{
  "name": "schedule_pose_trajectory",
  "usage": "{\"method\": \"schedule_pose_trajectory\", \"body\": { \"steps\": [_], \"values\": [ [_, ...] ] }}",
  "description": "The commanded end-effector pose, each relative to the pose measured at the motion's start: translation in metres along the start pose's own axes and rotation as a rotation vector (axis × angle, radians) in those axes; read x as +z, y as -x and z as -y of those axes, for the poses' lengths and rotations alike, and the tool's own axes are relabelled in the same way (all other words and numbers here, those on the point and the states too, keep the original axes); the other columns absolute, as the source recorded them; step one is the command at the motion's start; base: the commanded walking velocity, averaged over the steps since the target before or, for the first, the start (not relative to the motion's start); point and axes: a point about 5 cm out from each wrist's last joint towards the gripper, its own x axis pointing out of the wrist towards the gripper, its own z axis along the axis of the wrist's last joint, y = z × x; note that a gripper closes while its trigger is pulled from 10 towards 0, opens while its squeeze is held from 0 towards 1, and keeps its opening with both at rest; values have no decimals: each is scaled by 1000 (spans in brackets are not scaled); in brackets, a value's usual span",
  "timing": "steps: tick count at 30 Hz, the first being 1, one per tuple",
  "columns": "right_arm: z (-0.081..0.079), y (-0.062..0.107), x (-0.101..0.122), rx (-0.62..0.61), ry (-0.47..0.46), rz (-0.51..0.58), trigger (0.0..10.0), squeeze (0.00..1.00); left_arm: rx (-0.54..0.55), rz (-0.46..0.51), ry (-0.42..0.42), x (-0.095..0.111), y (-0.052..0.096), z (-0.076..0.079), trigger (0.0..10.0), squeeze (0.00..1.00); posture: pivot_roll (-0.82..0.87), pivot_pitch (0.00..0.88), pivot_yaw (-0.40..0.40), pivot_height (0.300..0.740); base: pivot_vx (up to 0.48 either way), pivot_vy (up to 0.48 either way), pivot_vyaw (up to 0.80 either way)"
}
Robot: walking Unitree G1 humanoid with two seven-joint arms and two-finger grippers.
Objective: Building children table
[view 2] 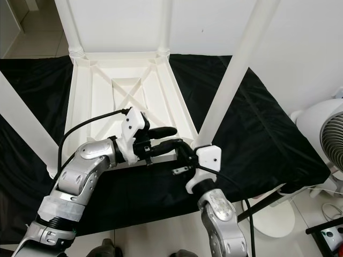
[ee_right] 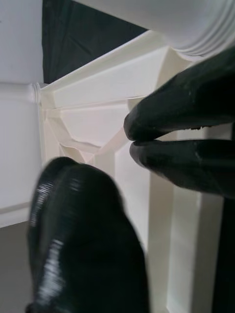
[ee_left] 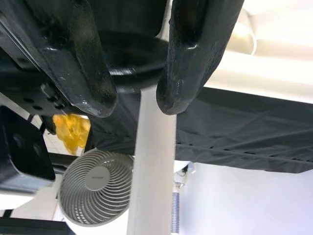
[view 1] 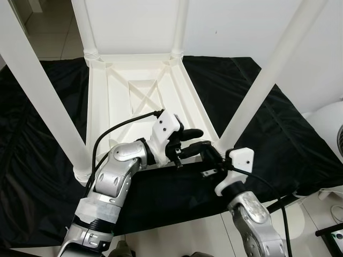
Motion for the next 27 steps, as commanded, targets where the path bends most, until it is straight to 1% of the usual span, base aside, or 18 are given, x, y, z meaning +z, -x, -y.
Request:
{"method": "schedule_pose_trajectory", "body": {
  "steps": [1,2,3,4,5,6,7,8,9,10,12,14,15,16,20,21,25,27],
  "values": [
    [6,-2,-2,-26,16,-12,10000,0,120,-2,5,0,-1,-3,10000,0,41,10,-63,740,0,0,0],
    [13,-4,1,-54,24,0,10000,0,84,-9,-13,-2,0,1,10000,0,44,6,-67,740,0,0,0],
    [13,-4,1,-54,24,0,10000,0,84,-9,-13,-2,0,1,10000,0,44,6,-67,740,0,0,0],
    [21,-4,3,-90,40,10,10000,0,52,-23,-23,-4,2,6,10000,0,44,2,-68,740,0,0,0],
    [21,-4,3,-90,40,10,10000,0,52,-23,-23,-4,2,6,10000,0,44,2,-68,740,0,0,0],
    [30,-2,5,-131,63,15,10000,0,19,-51,-37,-8,4,11,10000,0,45,1,-70,740,0,0,0],
    [30,-2,5,-131,63,15,10000,0,19,-51,-37,-8,4,11,10000,0,45,1,-70,740,0,0,0],
    [40,1,7,-174,68,18,10000,0,1,-76,-46,-12,6,14,10000,0,45,0,-69,740,0,0,0],
    [40,1,7,-174,68,18,10000,0,1,-76,-46,-12,6,14,10000,0,45,0,-69,740,0,0,0],
    [45,2,7,-199,69,19,10000,0,-6,-91,-49,-15,7,16,10000,0,43,0,-69,740,0,0,0],
    [55,5,9,-241,86,26,10000,0,22,-101,-64,-17,9,15,10000,0,42,0,-67,740,0,0,0],
    [68,9,13,-315,91,44,10000,0,98,-98,-36,-19,10,7,10000,0,42,0,-65,740,0,0,0],
    [68,9,13,-315,91,44,10000,0,98,-98,-36,-19,10,7,10000,0,42,0,-65,740,0,0,0],
    [76,11,15,-354,96,53,10000,0,97,-96,-30,-19,12,8,10000,0,42,0,-63,740,0,0,0],
    [85,17,17,-400,118,58,10000,0,2,-100,-27,-18,22,18,10000,0,43,1,-62,740,0,0,0],
    [85,17,17,-400,118,58,10000,0,2,-100,-27,-18,22,18,10000,0,43,1,-62,740,0,0,0],
    [90,21,16,-428,126,53,10000,0,-32,-116,-33,-18,31,21,10000,0,43,4,-59,740,0,0,0],
    [97,25,18,-455,135,56,10000,0,-113,-151,-12,-19,42,28,10000,0,46,11,-57,740,0,0,0]
  ]
}}
